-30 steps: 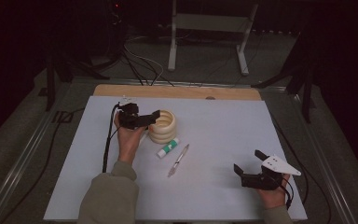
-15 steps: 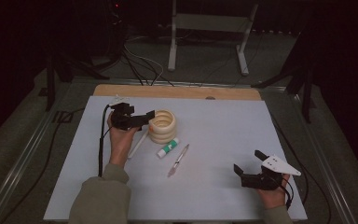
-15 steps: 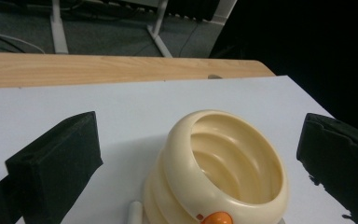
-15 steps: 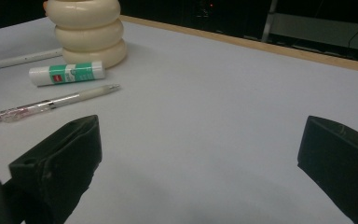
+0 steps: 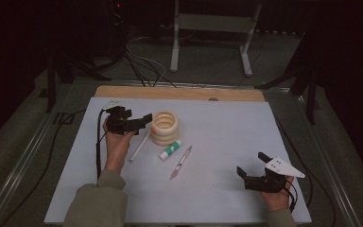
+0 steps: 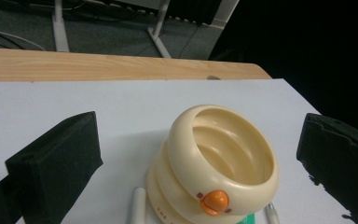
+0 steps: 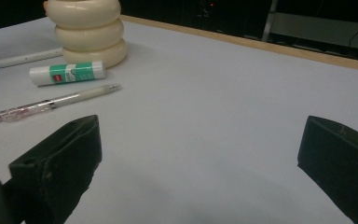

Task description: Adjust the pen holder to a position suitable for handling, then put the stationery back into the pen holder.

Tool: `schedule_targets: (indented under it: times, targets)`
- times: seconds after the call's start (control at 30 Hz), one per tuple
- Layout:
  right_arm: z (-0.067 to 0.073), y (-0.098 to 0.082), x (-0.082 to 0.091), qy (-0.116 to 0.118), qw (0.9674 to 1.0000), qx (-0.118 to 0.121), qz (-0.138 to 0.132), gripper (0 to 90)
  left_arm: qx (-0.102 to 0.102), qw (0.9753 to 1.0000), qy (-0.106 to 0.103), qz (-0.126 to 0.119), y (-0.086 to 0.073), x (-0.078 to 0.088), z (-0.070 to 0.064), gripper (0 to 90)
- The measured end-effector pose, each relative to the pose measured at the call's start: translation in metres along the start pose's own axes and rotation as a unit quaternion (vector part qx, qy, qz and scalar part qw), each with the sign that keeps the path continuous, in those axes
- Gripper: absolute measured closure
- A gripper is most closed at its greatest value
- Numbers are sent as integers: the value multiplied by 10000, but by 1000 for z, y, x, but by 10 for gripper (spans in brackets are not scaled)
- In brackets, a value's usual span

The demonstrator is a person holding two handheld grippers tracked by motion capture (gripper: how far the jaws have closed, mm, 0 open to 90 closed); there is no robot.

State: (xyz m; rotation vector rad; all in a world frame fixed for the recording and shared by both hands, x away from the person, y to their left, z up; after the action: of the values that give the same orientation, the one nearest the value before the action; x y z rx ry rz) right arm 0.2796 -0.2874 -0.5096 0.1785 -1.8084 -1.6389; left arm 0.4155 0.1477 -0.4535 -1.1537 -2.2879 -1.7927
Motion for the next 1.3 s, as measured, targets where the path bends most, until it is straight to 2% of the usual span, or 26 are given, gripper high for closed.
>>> schedule_targets:
  times: [0.2, 0.43, 0.67, 0.87, 1.13, 1.2, 1.3]
  targets:
    - [-1, 0, 0, 2, 10000, -16, 0, 0, 0, 9999, -14, -99, -2, 8, -1, 1]
    - [0, 0, 1, -10, 10000, -15, -9, 0, -3, 9999, -39, -93, -9, 13, 0, 1]
    - [-1, 0, 1, -17, 10000, -14, -26, 0, 38, 10000, 14, -15, -22, 14, 7, 1]
    - [-1, 0, 1, -16, 10000, -20, -6, 0, -19, 10000, 65, 20, -31, 15, 13, 1]
    - [0, 0, 0, -12, 10000, -8, 7, 0, -77, 9998, 15, 183, -40, 13, 17, 1]
    - [0, 0, 0, -10, 10000, -7, -1, 0, -171, 9994, 61, 282, -43, 11, 18, 1]
    - [0, 0, 0, -13, 10000, -1, -10, 0, -148, 9989, 52, 452, -47, 8, 19, 2]
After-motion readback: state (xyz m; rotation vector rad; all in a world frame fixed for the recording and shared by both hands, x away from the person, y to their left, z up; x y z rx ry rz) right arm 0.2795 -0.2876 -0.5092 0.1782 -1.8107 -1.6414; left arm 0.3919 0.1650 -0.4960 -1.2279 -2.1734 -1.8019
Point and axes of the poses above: each handheld gripper's, and its own axes: x roughly backward along the jaws, y roughly out of its top, z roughly to its left, the point moved 4 cm from there along -x, roughly forward along the jaws, and after that the axes turned 3 degrees about y, right-handed, at the moved point
